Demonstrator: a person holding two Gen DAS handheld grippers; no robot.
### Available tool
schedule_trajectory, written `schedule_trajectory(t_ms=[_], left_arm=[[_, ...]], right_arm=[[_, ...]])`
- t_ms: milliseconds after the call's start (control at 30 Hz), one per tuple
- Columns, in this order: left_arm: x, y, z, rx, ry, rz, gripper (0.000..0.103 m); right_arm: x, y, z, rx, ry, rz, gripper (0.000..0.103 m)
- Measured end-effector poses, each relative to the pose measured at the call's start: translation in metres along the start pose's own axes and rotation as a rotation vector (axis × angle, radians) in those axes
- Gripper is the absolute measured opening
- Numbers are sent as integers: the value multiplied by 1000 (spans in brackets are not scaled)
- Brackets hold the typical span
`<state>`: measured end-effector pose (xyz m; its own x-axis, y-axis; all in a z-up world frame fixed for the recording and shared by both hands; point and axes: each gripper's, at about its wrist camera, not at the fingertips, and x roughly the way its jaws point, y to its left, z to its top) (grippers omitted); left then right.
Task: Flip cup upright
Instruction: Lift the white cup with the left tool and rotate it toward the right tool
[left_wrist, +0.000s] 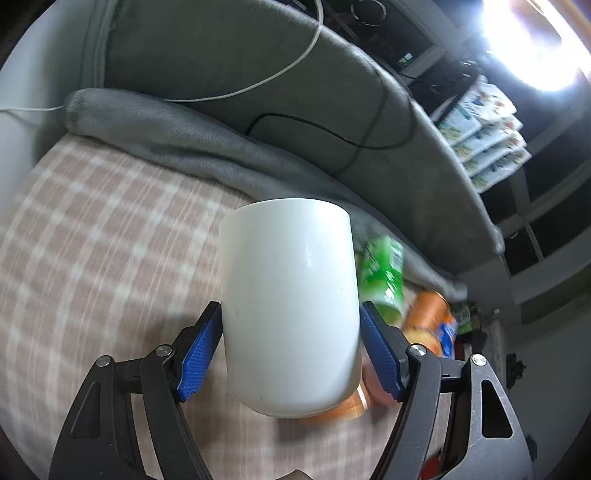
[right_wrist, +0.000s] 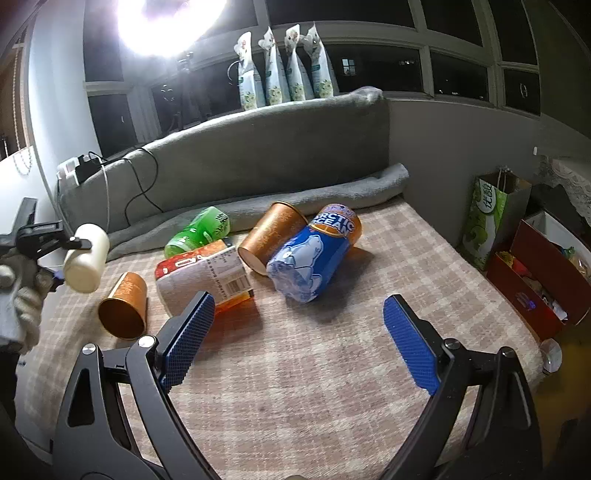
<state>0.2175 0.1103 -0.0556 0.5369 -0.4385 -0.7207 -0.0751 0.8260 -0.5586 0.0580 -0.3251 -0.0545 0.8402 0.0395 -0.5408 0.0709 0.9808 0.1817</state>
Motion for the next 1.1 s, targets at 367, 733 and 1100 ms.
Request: schedule_trajectory(t_ms=[367, 733, 1100], left_arm=[[-18, -42, -92, 6, 70, -128, 74], [18, -79, -152, 33, 147, -164, 74], [51, -107, -169, 116, 132, -80, 74]], right_arm=[[-13, -2, -5, -2, -12, 19, 95], [-19, -8, -8, -2, -12, 16, 95], [-23, -14, -11, 3, -9, 13, 95]])
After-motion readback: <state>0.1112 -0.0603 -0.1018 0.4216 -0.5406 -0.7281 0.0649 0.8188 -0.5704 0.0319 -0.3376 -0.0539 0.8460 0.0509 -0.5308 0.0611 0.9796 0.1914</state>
